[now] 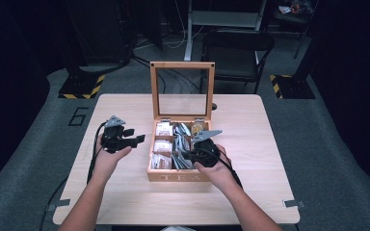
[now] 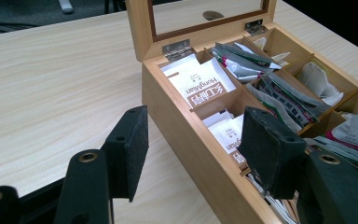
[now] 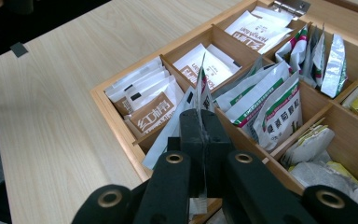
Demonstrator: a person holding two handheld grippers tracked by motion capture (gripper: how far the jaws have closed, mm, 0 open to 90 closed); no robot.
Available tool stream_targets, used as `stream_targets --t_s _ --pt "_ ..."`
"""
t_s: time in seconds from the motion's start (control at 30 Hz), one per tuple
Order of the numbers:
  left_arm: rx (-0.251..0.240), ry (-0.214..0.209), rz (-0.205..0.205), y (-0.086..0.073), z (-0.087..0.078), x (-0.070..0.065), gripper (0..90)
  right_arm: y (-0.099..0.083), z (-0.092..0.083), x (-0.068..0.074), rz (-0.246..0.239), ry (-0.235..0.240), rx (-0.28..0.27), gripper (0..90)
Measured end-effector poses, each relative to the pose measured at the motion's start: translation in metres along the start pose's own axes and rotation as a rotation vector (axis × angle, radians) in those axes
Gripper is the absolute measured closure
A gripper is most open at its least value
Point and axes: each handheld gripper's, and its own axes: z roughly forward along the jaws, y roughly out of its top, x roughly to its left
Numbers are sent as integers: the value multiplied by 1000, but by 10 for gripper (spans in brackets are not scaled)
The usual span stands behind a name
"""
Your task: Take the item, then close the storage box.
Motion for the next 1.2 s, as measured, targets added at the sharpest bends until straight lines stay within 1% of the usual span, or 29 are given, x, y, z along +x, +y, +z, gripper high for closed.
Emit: stream_targets --t_s 0.1,0.13,0.2,0.33,0.4,0.47,0.5,0.63,0.73,0.83,0.87,0.97,1.0,1.2 --pt "0 0 0 0 0 0 418 2 -5 0 5 7 -7 899" --pt "0 0 0 0 0 0 418 3 -7 0 -5 5 -13 899" --pt "0 1 -3 0 0 0 418 5 -10 -1 -5 4 -22 899" --pt "1 -1 -2 0 0 -1 418 7 -18 -2 7 4 -36 899" --pt "0 -1 -3 0 0 -1 418 8 -22 -3 4 0 -45 899" --pt "0 -1 1 0 0 0 418 9 -26 -5 2 -5 -50 899" --pt "0 -1 -5 0 0 0 418 10 -29 -6 10 -9 -57 899" --pt "1 0 -6 0 1 1 418 12 -41 -13 27 -17 -76 898" --pt "2 -2 -5 0 1 1 418 11 -48 -19 34 -40 -75 898" --pt "2 -2 -5 0 1 1 418 9 -52 -23 54 -48 -73 898" --pt "4 -3 -6 0 1 1 418 9 -53 -25 48 -53 -74 898" --pt "-4 3 -5 -1 1 1 418 8 -56 -29 59 -66 -73 898" --pt "4 -2 -9 0 0 1 418 7 -58 -31 64 -72 -74 898" --pt "4 -5 -14 -1 1 3 418 5 -64 -39 73 -106 -79 898"
